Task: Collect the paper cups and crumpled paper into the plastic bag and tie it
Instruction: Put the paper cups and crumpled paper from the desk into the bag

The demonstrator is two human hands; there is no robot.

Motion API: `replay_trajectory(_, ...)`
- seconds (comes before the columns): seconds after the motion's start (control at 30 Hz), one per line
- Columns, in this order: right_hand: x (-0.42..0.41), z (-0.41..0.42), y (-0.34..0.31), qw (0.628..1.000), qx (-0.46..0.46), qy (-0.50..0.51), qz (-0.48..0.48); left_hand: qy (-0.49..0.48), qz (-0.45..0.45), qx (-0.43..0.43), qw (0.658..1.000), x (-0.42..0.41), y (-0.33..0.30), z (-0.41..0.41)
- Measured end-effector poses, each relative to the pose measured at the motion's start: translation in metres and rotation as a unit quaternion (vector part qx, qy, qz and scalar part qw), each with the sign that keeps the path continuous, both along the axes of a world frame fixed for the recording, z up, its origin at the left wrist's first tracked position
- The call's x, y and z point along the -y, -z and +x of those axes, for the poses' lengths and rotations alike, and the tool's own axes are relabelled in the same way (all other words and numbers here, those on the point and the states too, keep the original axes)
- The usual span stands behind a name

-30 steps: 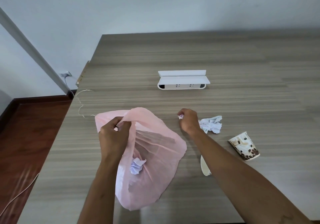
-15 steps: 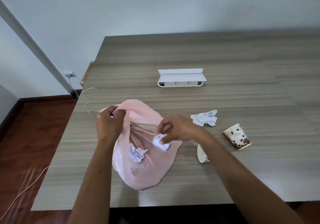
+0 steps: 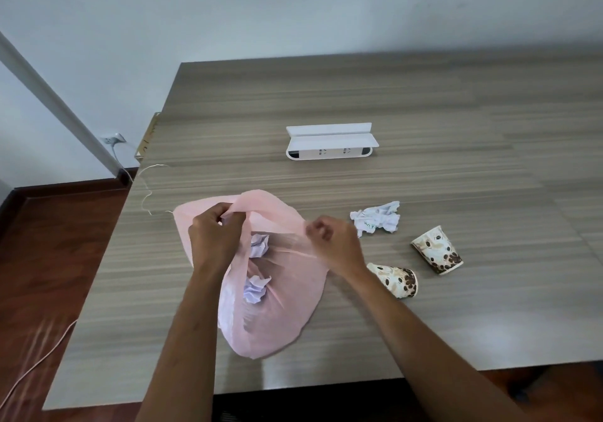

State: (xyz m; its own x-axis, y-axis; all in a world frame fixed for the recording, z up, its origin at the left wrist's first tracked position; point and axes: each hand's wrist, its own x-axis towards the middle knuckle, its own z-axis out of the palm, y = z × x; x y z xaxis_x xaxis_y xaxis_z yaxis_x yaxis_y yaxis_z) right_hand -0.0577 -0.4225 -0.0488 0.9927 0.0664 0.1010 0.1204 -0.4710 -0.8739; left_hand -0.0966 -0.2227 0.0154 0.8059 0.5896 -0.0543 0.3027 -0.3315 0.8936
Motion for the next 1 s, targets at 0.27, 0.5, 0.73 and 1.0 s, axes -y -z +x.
replay_trajectory(0.27, 0.075, 0.073, 0.056, 0.935, -0.128, 0.061, -0.325, 0.023, -0.011, -0.004, 1.000, 0.027, 0.003, 0.019)
replay_trajectory(0.5, 0.096, 0.086, 0.090, 0.919, -0.142, 0.004, -0.369, 0.038, -0.015, -0.001, 0.999, 0.034, 0.009, 0.026)
replay_trajectory(0.73, 0.098, 0.083, 0.073, 0.971, -0.079, 0.068, -0.216, 0.031, -0.017, -0.002, 0.999, 0.031, 0.012, 0.023)
replay_trajectory(1.0, 0.095, 0.063, -0.002, 0.989, -0.100, 0.106, -0.003, 0.026, -0.016, 0.004, 1.000, 0.028, 0.008, 0.019)
